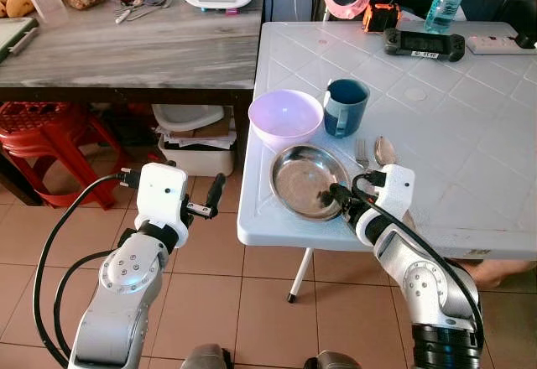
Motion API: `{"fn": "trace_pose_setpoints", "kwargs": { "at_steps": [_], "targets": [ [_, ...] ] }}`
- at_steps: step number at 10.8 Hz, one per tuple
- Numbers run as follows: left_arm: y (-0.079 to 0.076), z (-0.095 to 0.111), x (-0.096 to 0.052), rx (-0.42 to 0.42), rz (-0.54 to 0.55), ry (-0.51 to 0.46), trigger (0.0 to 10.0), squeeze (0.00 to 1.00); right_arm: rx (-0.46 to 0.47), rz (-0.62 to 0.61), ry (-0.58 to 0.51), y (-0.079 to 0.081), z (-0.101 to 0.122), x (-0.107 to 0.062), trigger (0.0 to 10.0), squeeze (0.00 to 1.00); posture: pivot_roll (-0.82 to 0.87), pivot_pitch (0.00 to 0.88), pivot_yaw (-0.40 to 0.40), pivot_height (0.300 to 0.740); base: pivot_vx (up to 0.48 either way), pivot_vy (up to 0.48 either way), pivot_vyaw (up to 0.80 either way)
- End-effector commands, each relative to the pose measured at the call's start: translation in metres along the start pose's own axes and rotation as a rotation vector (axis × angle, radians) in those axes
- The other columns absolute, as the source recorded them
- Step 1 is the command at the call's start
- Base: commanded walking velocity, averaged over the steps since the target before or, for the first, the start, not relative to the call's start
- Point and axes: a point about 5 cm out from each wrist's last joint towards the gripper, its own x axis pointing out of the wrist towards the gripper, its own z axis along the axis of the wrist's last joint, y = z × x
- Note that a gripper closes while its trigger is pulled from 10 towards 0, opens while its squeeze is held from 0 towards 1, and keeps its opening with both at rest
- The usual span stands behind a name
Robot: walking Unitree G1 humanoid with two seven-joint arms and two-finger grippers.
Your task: Setting the table
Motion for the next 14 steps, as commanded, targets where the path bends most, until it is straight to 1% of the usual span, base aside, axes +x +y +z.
{"fn": "trace_pose_setpoints", "kwargs": {
  "at_steps": [1,9,11,12,13,14],
  "targets": [
    [0.0,0.0,0.002,0.009,-0.001,-0.003,10.0,0.0,0.037,-0.052,0.153,-0.01,-0.03,0.0,0.0,0.0,0.04,0.04,0.053,0.74,0.0,0.0,0.0],
    [-0.001,0.002,0.004,0.009,-0.003,-0.013,10.0,0.0,0.071,-0.112,0.163,-0.017,-0.03,-0.001,0.0,0.0,0.04,0.038,0.053,0.74,0.0,0.0,0.0],
    [-0.001,0.003,0.004,0.021,0.001,-0.027,10.0,0.0,0.084,-0.125,0.113,-0.017,-0.022,0.0,0.0,0.0,0.04,0.035,0.053,0.74,0.0,0.0,0.0],
    [0.001,0.001,0.005,0.005,0.027,-0.025,10.0,0.0,0.056,-0.108,0.066,-0.012,-0.013,-0.001,0.0,0.0,0.04,0.021,0.05,0.74,0.0,0.0,0.0],
    [0.002,-0.002,0.007,0.003,0.043,-0.021,10.0,0.0,0.064,-0.101,0.04,-0.008,-0.011,-0.001,0.0,0.0,0.03,0.0,0.044,0.74,0.0,0.0,0.0],
    [0.001,-0.003,0.01,-0.002,0.048,-0.021,10.0,0.0,0.053,-0.097,0.019,-0.006,-0.008,0.0,0.0,0.0,0.02,0.0,0.039,0.74,0.0,0.0,0.0]
  ]
}}
